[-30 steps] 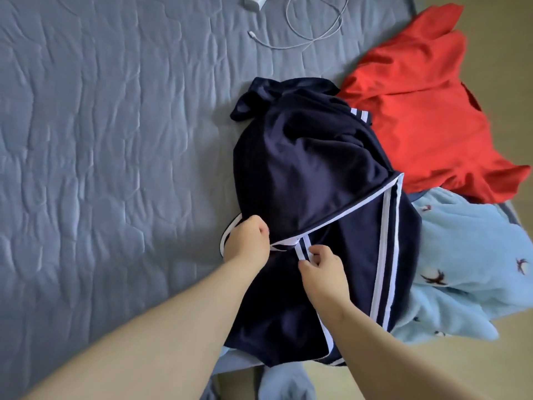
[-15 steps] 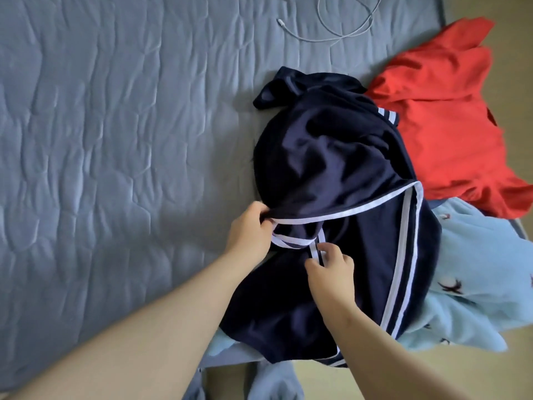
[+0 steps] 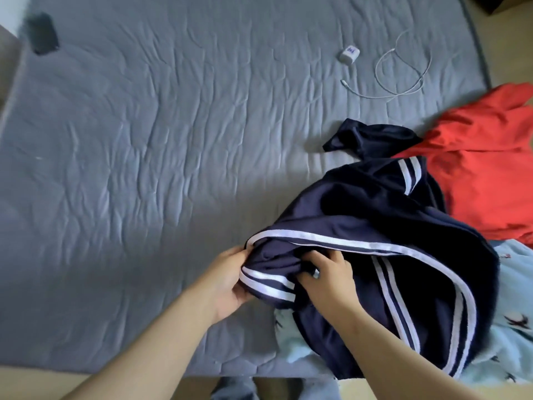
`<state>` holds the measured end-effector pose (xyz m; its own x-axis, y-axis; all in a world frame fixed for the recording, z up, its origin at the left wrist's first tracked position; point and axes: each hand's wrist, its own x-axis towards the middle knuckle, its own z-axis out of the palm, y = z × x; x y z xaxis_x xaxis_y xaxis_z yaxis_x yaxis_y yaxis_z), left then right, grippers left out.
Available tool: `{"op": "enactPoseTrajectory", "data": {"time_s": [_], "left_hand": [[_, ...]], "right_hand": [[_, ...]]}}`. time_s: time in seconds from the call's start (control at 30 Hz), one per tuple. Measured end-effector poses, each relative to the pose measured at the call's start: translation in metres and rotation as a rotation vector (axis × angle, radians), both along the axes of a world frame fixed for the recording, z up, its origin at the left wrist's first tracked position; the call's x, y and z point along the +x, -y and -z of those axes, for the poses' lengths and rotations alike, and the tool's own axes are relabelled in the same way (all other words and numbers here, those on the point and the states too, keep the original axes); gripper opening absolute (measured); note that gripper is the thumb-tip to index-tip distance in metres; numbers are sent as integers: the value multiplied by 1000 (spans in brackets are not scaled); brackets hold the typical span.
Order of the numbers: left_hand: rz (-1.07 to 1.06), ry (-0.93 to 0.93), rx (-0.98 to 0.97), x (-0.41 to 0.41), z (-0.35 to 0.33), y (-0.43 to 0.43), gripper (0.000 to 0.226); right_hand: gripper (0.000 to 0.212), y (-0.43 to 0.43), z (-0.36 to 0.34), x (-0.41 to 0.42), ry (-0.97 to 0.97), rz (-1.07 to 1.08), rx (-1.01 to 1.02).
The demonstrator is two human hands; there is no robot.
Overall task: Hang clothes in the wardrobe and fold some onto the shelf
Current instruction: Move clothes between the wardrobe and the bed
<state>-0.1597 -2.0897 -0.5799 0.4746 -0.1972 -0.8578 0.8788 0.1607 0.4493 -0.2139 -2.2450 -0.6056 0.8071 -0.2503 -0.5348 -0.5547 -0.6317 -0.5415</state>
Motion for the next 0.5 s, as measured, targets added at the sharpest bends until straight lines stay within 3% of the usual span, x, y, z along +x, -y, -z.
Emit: {"op": "enactPoseTrajectory", "data": {"time_s": [0.13,0.2,0.3,0.37,0.43,0.5], "left_hand": [[-170,-31,-45,10,-25,-56,23],[-293,-22,-52,17,-37,-81,22],[-334,182,16,27,-50,-111,22],[-55,399,170,29,-52,-127,54],[353,617,319,29,-53,-131,84],[741,800,443,29,-54,-132,94]], "right_hand": [[16,-48,-24,11,15,-122,2],[3,-71,-37,15,9,-27,153],[19,-101,-53,23,-5,237,451],[21,-116,-63,29,-17,330,584],[21,-125,-71,30,-46,378,725],[24,-127,-76,29,-100,363,777]]}}
